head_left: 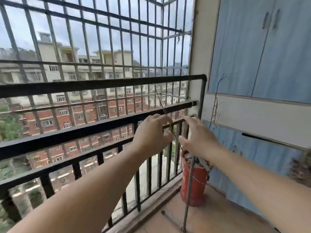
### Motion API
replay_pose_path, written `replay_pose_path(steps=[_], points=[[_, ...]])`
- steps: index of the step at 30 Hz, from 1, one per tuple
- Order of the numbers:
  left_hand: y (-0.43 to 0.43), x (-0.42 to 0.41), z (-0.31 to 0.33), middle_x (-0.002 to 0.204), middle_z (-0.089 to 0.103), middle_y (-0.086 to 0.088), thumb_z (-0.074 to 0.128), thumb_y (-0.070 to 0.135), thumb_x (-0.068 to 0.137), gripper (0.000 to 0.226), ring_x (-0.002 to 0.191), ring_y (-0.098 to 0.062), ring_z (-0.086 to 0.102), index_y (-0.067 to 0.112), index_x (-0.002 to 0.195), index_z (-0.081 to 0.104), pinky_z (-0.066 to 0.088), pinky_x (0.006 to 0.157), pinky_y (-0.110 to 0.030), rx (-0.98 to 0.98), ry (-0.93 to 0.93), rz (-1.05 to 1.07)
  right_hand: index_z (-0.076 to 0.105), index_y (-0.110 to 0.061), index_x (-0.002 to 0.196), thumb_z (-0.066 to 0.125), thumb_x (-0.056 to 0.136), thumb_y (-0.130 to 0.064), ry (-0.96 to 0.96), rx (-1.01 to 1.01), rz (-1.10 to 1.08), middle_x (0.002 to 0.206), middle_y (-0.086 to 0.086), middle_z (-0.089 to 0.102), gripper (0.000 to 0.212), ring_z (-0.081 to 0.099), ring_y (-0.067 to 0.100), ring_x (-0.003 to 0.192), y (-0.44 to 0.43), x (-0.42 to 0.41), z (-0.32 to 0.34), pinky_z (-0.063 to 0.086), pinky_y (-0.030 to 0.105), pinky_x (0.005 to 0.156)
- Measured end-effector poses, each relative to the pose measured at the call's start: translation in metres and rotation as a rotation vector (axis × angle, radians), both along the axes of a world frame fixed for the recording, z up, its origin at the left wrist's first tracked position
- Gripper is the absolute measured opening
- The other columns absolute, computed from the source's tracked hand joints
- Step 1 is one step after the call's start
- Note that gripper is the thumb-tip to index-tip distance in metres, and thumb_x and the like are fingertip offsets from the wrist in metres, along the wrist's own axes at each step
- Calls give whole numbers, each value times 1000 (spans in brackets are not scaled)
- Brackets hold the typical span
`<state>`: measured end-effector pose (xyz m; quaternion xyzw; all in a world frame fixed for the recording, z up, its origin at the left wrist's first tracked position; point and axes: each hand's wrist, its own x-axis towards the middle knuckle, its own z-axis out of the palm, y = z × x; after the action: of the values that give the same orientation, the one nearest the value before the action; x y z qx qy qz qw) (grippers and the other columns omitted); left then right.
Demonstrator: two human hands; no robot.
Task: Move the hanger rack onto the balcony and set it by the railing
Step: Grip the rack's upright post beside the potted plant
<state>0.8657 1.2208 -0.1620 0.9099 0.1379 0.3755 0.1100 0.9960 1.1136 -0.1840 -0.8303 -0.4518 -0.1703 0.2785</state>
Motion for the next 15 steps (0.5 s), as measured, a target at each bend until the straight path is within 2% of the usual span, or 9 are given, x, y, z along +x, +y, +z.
replay_pose_path(steps=[2,5,7,11,15], points=[[-6,28,-15,112,64,3,63,27,77,33,96,-15,60,26,110,62,49,77,-28,-2,25,-25,27,-25,140,55,78,-39,43,-5,-24,144,1,37,70,38,22,127,-11,23,-9,38,40,96],[-7,66,-33,116,64,4,60,31,75,38,97,-15,61,28,113,62,55,79,-35,-24,108,-31,34,-25,135,55,78,-40,44,-9,-62,133,0,46,63,47,21,116,-20,57,-21,45,39,86],[-4,89,-40,116,64,5,59,34,74,39,96,-13,60,30,113,62,55,76,-33,-35,144,-24,37,-24,133,56,80,-39,35,-9,-74,127,0,50,58,51,21,108,-22,80,-27,46,36,77],[-2,138,-49,113,64,4,57,35,73,42,91,-13,60,31,115,60,52,71,-30,-75,150,18,38,-21,135,50,85,-27,78,12,-55,130,4,50,52,49,23,112,-19,128,-37,44,38,84],[-1,188,-62,110,65,2,57,31,73,46,94,-15,59,28,119,58,54,73,-34,-149,149,50,40,-21,132,48,84,-26,142,6,-46,126,5,50,50,49,23,110,-12,179,-50,43,38,85]])
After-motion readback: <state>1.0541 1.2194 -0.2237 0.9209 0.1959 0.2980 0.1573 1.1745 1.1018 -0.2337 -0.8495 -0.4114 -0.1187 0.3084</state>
